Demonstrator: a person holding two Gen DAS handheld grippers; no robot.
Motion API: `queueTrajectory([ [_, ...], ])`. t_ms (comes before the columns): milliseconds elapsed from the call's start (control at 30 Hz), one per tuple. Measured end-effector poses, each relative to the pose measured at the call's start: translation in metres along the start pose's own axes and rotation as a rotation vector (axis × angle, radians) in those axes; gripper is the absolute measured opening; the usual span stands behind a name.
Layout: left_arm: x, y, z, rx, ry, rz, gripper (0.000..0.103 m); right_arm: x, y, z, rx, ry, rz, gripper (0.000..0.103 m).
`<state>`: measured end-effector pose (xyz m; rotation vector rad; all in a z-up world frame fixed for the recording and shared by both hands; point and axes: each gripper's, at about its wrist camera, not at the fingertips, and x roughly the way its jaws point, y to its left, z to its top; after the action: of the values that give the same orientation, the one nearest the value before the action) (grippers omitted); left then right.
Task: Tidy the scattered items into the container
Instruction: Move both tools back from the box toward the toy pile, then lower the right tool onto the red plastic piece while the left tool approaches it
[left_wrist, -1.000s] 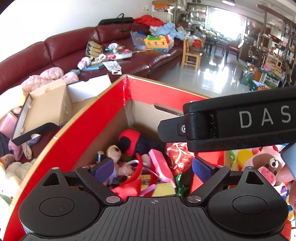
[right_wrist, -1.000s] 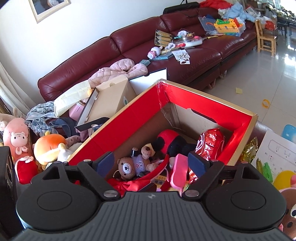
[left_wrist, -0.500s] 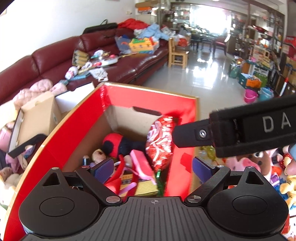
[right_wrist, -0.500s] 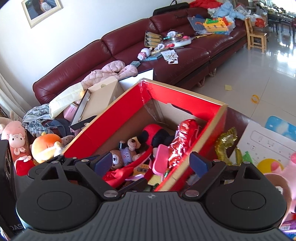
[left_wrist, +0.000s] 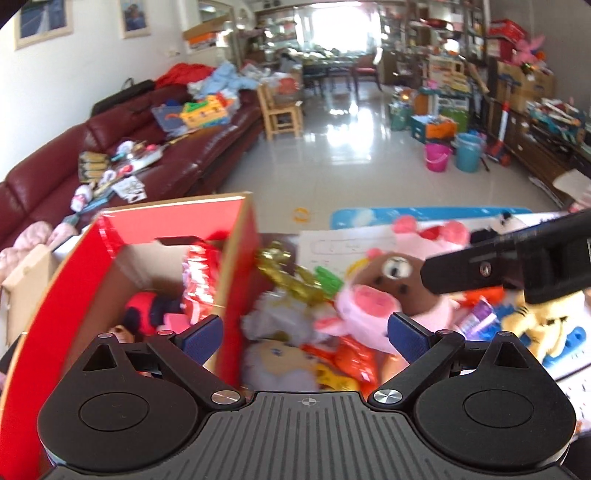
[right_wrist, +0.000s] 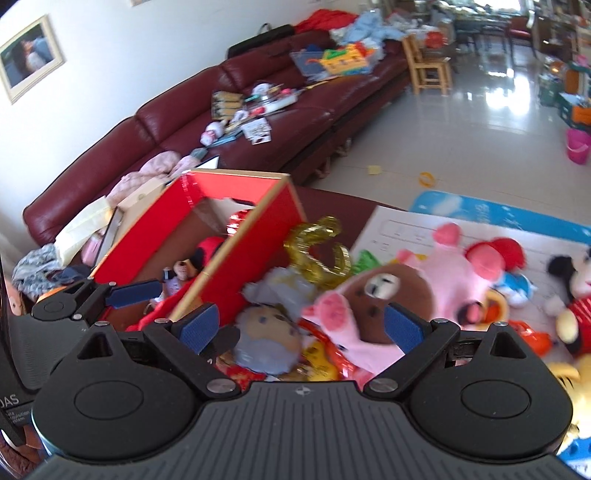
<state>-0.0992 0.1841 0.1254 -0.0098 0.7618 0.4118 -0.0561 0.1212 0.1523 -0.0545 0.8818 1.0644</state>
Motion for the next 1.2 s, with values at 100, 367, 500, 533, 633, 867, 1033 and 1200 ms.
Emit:
queueTrajectory([
  [100,0.004,-0.033,-0.012,0.059,0.023,-0.037,0.101,-0.016,-0.027,-0.017,0.053,-0.018,-0.020,0.097],
  [367,0.038,-0.120,-0.062,0.203,0.152,-0.144,0.101,-0.028,-0.109,-0.088,0.237,0.033,-0.155,0.097],
  [500,0.056,-0.162,-0.087,0.288,0.202,-0.192,0.101,-0.028,-0.150,-0.129,0.365,0.066,-0.207,0.097],
  [533,0.060,-0.172,-0.093,0.309,0.209,-0.203,0.100,-0.028,-0.159,-0.139,0.392,0.074,-0.214,0.097],
  [633,0.067,-0.198,-0.108,0.381,0.223,-0.232,0.100,-0.024,-0.177,-0.164,0.454,0.107,-0.227,0.097],
  [867,0.081,-0.231,-0.122,0.406,0.249,-0.317,0.100,-0.008,-0.198,-0.190,0.544,0.156,-0.186,0.097],
  [1033,0.085,-0.243,-0.123,0.405,0.250,-0.359,0.100,0.000,-0.204,-0.196,0.569,0.160,-0.139,0.097],
  [1200,0.097,-0.254,-0.127,0.422,0.273,-0.360,0.100,0.004,-0.214,-0.203,0.616,0.146,-0.082,0.097],
])
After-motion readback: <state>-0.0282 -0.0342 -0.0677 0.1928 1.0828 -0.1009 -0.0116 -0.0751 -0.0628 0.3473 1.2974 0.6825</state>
